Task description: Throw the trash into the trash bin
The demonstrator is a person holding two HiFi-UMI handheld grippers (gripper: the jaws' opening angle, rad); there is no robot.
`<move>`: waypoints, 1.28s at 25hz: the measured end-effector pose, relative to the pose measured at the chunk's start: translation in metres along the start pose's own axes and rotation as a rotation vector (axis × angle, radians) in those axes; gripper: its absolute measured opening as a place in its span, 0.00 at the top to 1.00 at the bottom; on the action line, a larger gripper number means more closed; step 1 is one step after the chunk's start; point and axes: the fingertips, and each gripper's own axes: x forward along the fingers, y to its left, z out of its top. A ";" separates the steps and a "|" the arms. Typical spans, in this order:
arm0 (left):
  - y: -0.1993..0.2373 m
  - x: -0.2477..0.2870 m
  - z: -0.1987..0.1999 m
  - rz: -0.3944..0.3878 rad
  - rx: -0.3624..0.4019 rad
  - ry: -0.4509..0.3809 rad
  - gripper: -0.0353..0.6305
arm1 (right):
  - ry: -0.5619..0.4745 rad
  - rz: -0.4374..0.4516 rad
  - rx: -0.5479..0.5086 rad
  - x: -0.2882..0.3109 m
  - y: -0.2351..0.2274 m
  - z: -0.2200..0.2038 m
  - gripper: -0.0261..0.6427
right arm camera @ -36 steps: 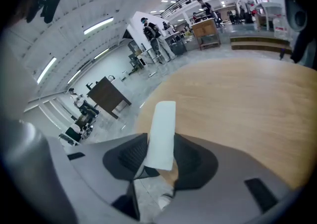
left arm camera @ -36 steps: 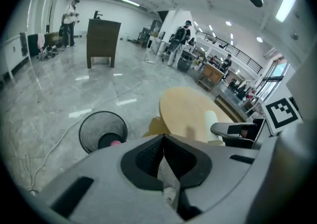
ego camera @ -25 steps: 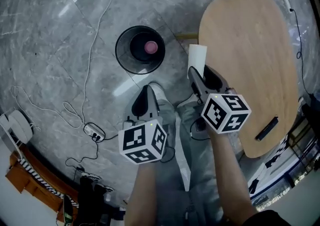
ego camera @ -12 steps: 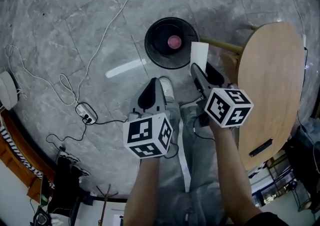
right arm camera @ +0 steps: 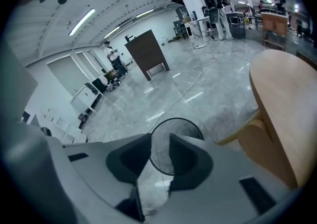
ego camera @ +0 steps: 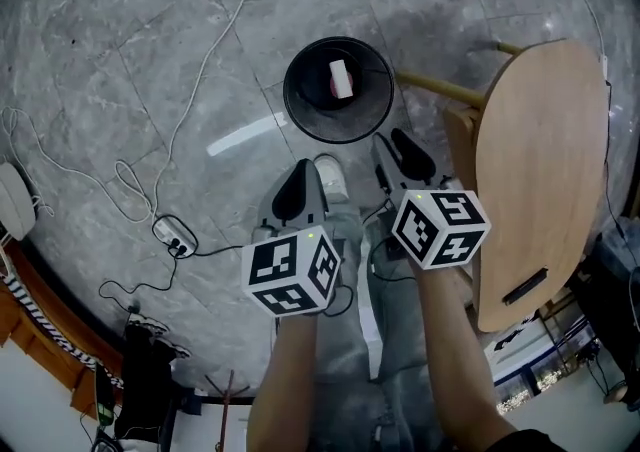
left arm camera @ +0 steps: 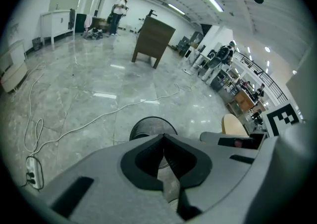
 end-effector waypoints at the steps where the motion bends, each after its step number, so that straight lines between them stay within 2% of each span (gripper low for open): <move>1: -0.006 0.001 0.003 -0.009 0.011 0.000 0.94 | -0.007 -0.002 0.017 -0.007 -0.004 0.000 0.85; 3: -0.022 0.002 0.009 -0.032 0.042 -0.002 0.94 | -0.032 -0.007 0.053 -0.021 -0.014 0.003 0.91; 10: -0.075 0.009 0.008 -0.093 0.146 0.015 0.94 | -0.142 -0.033 0.138 -0.069 -0.054 0.018 0.93; 20: -0.173 0.014 -0.049 -0.182 0.298 0.089 0.94 | -0.250 -0.136 0.215 -0.159 -0.144 0.012 0.94; 27: -0.264 0.015 -0.099 -0.278 0.441 0.148 0.94 | -0.334 -0.246 0.329 -0.238 -0.219 -0.021 0.94; 32: -0.325 0.018 -0.144 -0.349 0.557 0.201 0.94 | -0.440 -0.343 0.421 -0.302 -0.274 -0.051 0.94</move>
